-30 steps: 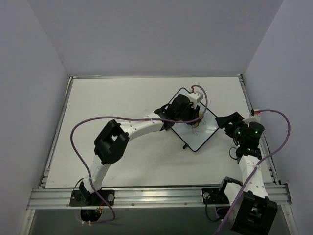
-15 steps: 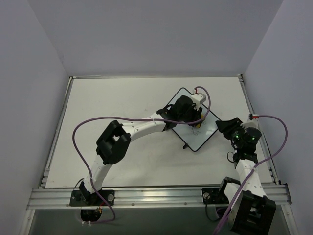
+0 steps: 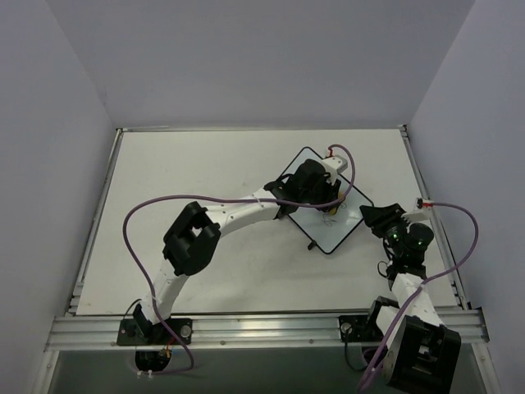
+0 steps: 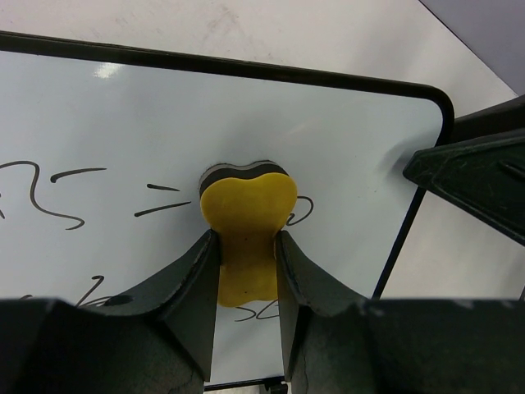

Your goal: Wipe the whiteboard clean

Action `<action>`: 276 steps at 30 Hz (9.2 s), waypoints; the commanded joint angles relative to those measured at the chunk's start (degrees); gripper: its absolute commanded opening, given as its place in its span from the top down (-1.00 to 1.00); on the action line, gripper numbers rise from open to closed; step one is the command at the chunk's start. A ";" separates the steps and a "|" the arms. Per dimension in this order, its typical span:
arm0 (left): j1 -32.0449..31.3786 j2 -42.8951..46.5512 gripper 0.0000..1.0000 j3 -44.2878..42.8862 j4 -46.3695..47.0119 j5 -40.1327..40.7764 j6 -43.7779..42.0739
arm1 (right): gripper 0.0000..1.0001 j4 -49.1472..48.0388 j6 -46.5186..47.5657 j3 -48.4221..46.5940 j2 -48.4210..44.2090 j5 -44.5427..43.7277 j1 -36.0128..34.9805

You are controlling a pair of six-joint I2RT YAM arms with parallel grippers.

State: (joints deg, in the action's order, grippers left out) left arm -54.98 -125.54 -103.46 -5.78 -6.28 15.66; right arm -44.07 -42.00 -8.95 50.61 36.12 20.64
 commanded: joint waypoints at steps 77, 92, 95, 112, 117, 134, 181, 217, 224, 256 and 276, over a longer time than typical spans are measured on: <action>-2.42 -4.19 0.95 -3.59 -7.49 3.74 -9.78 | 1.00 -19.91 -1.60 5.00 2.04 -1.31 -3.24; 9.71 -7.71 0.95 -10.01 -11.62 2.59 -8.98 | 1.00 -19.38 -1.07 4.91 1.42 -1.67 -3.68; 10.77 -7.79 0.95 -9.92 -11.36 3.29 -8.81 | 1.00 -19.29 -0.98 5.00 1.33 -1.67 -3.77; 16.48 -11.13 0.95 -17.65 -13.02 3.03 -7.84 | 1.00 -18.50 -0.54 4.91 0.54 -1.75 -4.03; 16.40 -11.05 0.95 -18.54 -13.12 1.98 -8.63 | 1.00 -18.50 -0.54 4.91 0.46 -1.75 -4.21; 9.90 -10.08 0.95 -22.22 -19.09 3.38 -16.27 | 1.00 -18.33 -0.01 4.73 0.63 -2.63 -5.26; 12.27 -8.41 0.95 -17.83 -15.05 6.98 -17.85 | 1.00 -15.16 2.09 3.85 -1.30 -5.00 -8.51; -6.72 6.71 0.95 26.81 23.79 7.84 -7.67 | 1.00 -15.16 2.01 4.29 -1.21 -7.29 -11.33; -4.26 7.59 0.95 32.70 28.37 13.12 -3.71 | 1.00 -14.90 2.10 4.21 -1.57 -7.47 -11.59; 8.75 5.92 0.95 30.25 24.94 17.53 3.24 | 1.00 -13.41 2.54 3.85 -2.53 -7.55 -11.77; 2.07 10.22 0.95 36.84 32.76 18.06 -0.28 | -0.28 11.37 5.00 -2.64 -13.69 -14.49 -11.68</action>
State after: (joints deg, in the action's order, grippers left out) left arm -50.54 -116.27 -68.16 27.81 14.20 15.88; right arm -37.89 -38.50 -7.88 38.70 24.14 9.28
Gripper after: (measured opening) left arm 0.366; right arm 0.622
